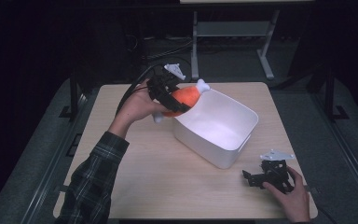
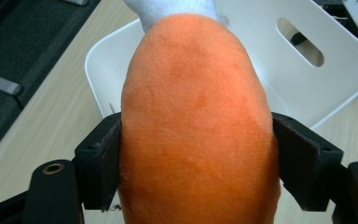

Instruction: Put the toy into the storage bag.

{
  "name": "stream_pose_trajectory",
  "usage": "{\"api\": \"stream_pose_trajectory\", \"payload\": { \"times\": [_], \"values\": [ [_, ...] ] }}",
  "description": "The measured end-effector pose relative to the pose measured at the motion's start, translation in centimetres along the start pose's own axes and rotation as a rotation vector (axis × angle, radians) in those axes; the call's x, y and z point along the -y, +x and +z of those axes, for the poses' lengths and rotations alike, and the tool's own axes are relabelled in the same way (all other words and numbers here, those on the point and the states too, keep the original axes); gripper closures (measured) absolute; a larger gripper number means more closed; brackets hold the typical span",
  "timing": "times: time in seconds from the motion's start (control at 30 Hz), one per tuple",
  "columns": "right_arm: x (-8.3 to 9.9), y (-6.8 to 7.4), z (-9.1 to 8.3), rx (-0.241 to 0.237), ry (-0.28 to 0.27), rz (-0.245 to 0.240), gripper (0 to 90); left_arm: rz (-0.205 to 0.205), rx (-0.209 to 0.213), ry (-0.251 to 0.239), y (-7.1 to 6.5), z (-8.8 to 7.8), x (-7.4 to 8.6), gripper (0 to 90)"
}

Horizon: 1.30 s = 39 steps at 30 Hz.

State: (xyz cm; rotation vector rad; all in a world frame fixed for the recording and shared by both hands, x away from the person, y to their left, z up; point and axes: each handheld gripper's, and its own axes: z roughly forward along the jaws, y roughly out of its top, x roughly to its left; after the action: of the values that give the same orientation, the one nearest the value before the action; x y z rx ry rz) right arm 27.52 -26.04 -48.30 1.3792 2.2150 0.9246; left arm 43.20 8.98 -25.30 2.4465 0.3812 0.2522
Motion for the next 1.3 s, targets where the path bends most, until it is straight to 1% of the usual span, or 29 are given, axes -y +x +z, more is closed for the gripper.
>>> {"api": "stream_pose_trajectory", "payload": {
  "times": [0.07, 0.13, 0.17, 0.23, 0.37, 0.4, 0.43, 0.47, 0.5, 0.53, 0.57, 0.63, 0.67, 0.7, 0.73, 0.77, 0.8, 0.9, 0.97, 1.07, 1.2, 1.3],
  "values": [
    [0.0, 0.0, 0.0, 0.000, 0.000, -0.001, 0.0, 0.002, 0.002, 0.001, 0.1, 0.1, -0.3, 23.9],
    [0.0, 0.0, 0.0, 0.000, 0.000, 0.000, 0.0, 0.002, 0.002, -0.010, 0.3, 0.5, -0.6, 23.9],
    [0.0, 0.0, 0.0, 0.000, 0.000, 0.000, 0.0, 0.004, 0.004, -0.005, 0.3, 0.5, -0.8, 23.9],
    [0.0, 0.0, 0.0, 0.000, 0.000, 0.000, 0.0, 0.006, 0.001, -0.013, 0.5, 0.9, -1.1, 23.9],
    [0.0, 0.0, 0.0, 0.000, 0.000, 0.000, 0.0, 0.011, 0.009, -0.011, 0.9, 1.6, -1.5, 23.9],
    [0.0, 0.0, 0.0, -0.001, 0.001, 0.000, 0.0, 0.010, 0.011, -0.014, 0.9, 1.8, -1.6, 23.9],
    [0.0, 0.0, 0.0, -0.001, 0.000, 0.000, 0.0, 0.019, 0.015, 0.002, 1.0, 2.2, -1.9, 23.9],
    [0.0, 0.0, 0.0, -0.001, 0.000, 0.000, 0.0, 0.019, 0.015, 0.002, 1.0, 2.2, -1.9, 23.8],
    [0.0, 0.0, 0.0, -0.001, 0.000, 0.000, 0.0, 0.016, 0.013, -0.006, 1.1, 2.5, -1.9, 23.8],
    [0.0, 0.0, 0.0, -0.001, 0.000, 0.000, 0.0, 0.020, 0.015, 0.001, 1.2, 2.7, -2.1, 23.8],
    [0.0, 0.0, 0.0, -0.001, 0.000, 0.000, 0.0, 0.023, 0.013, -0.007, 1.3, 3.0, -2.1, 23.8],
    [0.0, 0.0, 0.0, -0.002, 0.000, 0.000, 0.0, 0.020, 0.026, -0.013, 1.5, 3.7, -2.3, 23.8],
    [0.0, 0.0, 0.0, -0.002, 0.000, 0.000, 0.0, 0.020, 0.026, -0.013, 1.5, 3.7, -2.3, 23.9],
    [0.0, 0.0, 0.0, -0.002, 0.000, 0.000, 0.0, 0.018, 0.023, -0.012, 1.6, 4.1, -2.3, 23.9],
    [0.0, 0.0, 0.0, -0.002, 0.000, 0.000, 0.0, 0.022, 0.031, -0.007, 1.8, 4.4, -2.3, 23.8],
    [0.0, 0.0, 0.0, -0.001, 0.000, 0.000, 0.0, 0.021, 0.033, 0.002, 1.8, 4.5, -2.4, 23.8],
    [0.0, 0.0, 0.0, -0.001, 0.000, 0.000, 0.0, 0.021, 0.030, -0.002, 1.9, 4.8, -2.3, 23.8],
    [0.0, 0.0, 0.0, -0.002, 0.001, 0.000, 0.0, 0.030, 0.033, 0.012, 2.0, 5.4, -2.4, 23.7],
    [0.0, 0.0, 0.0, -0.002, 0.000, -0.001, 0.0, 0.024, 0.041, 0.013, 2.0, 5.8, -2.5, 23.6],
    [0.0, 0.0, 0.0, -0.001, 0.000, 0.000, 0.0, 0.033, 0.042, 0.030, 2.0, 6.5, -2.6, 23.4],
    [0.0, 0.0, 0.0, -0.001, 0.001, 0.001, 0.0, 0.032, 0.053, 0.039, 1.8, 7.4, -2.8, 23.1],
    [0.0, 0.0, 0.0, -0.001, 0.000, 0.000, 0.0, 0.038, 0.049, 0.049, 1.7, 7.8, -2.8, 22.5]
  ]
}}
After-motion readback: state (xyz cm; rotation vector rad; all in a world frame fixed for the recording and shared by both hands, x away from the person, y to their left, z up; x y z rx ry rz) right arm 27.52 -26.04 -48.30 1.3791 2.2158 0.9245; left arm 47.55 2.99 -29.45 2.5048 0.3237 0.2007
